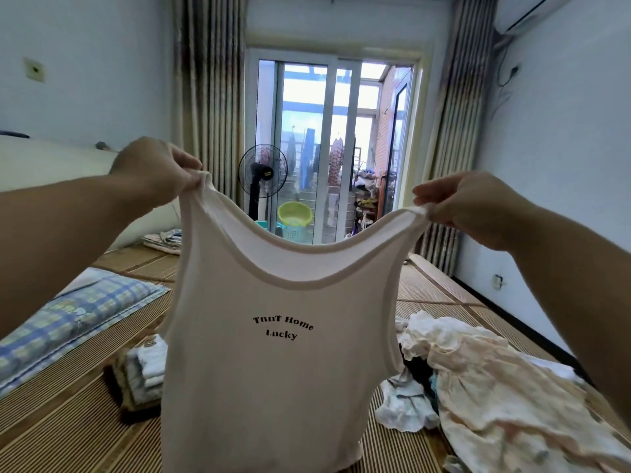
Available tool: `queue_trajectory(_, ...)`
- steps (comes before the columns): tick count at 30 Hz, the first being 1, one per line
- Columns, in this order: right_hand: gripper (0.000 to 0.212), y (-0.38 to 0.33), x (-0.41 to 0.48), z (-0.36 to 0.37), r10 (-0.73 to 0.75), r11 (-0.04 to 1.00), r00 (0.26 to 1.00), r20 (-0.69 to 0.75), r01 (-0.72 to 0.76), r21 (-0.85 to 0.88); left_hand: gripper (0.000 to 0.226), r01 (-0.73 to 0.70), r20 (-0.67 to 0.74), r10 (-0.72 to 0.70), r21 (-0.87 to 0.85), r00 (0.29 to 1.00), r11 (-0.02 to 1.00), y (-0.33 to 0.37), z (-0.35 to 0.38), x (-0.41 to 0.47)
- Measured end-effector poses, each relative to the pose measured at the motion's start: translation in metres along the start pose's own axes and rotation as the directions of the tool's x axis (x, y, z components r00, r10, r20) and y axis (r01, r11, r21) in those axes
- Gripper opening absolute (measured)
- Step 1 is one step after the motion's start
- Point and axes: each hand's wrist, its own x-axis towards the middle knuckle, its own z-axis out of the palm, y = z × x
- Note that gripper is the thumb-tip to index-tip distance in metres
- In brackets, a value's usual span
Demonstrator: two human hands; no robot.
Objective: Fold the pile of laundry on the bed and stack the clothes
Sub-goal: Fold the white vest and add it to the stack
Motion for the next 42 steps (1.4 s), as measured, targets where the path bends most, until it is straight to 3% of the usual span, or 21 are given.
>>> queue_trajectory(2,0.031,0.003,-0.002,0.006,-0.119,0.927,0.992,-0.045,0.095,-0.364,0.023,-0.156,0.008,0.159,0.256,0.987,0.954,0.003,-0.005,-0.008)
queue_trajectory(3,0.027,0.004,-0.002,0.008,-0.167,0.880,0.984,-0.065,0.119,-0.460,0.022,-0.186,0.011,0.192,0.297,0.981,0.937,0.004,-0.007,-0.010)
queue_trajectory(5,0.022,0.004,-0.003,0.008,-0.235,0.859,0.963,-0.130,0.143,-0.491,0.025,-0.183,-0.006,0.193,0.277,0.981,0.943,0.008,-0.013,-0.013)
queue_trajectory(7,0.022,0.002,-0.004,0.001,-0.230,0.915,0.953,-0.198,0.142,-0.379,0.028,-0.162,-0.045,0.172,0.172,0.984,0.972,0.012,-0.016,-0.015)
queue_trajectory(9,0.016,-0.005,-0.007,-0.009,-0.124,0.987,0.972,-0.200,0.100,-0.122,0.029,-0.120,-0.086,0.122,0.019,0.989,0.993,0.018,-0.021,-0.015)
queue_trajectory(11,0.009,-0.014,-0.010,-0.020,-0.036,0.996,0.986,-0.160,0.049,0.079,0.029,-0.029,-0.059,0.016,-0.218,0.998,0.976,0.021,-0.027,-0.007)
queue_trajectory(14,0.007,-0.024,-0.004,-0.039,-0.008,0.982,0.982,-0.191,0.044,0.184,0.021,0.154,0.067,-0.140,-0.538,0.988,0.829,0.026,-0.039,0.007)
queue_trajectory(18,0.011,-0.024,0.020,-0.053,0.012,0.966,0.962,-0.274,0.059,0.250,0.017,0.166,0.110,-0.124,-0.637,0.986,0.753,0.037,-0.040,0.016)
queue_trajectory(22,0.025,-0.008,0.052,-0.048,0.034,0.971,0.940,-0.339,0.049,0.233,0.031,0.175,0.152,-0.102,-0.607,0.983,0.775,0.037,-0.021,0.030)
queue_trajectory(27,0.005,0.045,0.103,-0.010,0.118,0.991,0.926,-0.359,-0.085,0.108,0.021,0.236,0.235,-0.131,-0.503,0.963,0.832,0.030,0.043,0.039)
queue_trajectory(30,0.008,0.093,0.135,0.029,0.179,0.984,0.918,-0.354,-0.169,0.058,0.023,0.281,0.298,-0.164,-0.408,0.940,0.869,0.013,0.105,0.041)
queue_trajectory(33,0.014,0.140,0.148,0.072,0.113,0.980,0.926,-0.361,-0.163,-0.110,0.025,0.256,0.342,-0.142,-0.315,0.929,0.914,-0.012,0.168,0.035)
queue_trajectory(38,0.020,0.202,0.142,0.127,0.076,0.955,0.942,-0.327,-0.163,-0.247,0.016,0.277,0.410,-0.164,-0.232,0.897,0.932,-0.063,0.244,0.018)
queue_trajectory(42,0.020,0.237,0.114,0.152,0.153,0.962,0.965,-0.211,-0.194,-0.192,0.014,0.291,0.503,-0.165,-0.183,0.848,0.939,-0.104,0.267,-0.012)
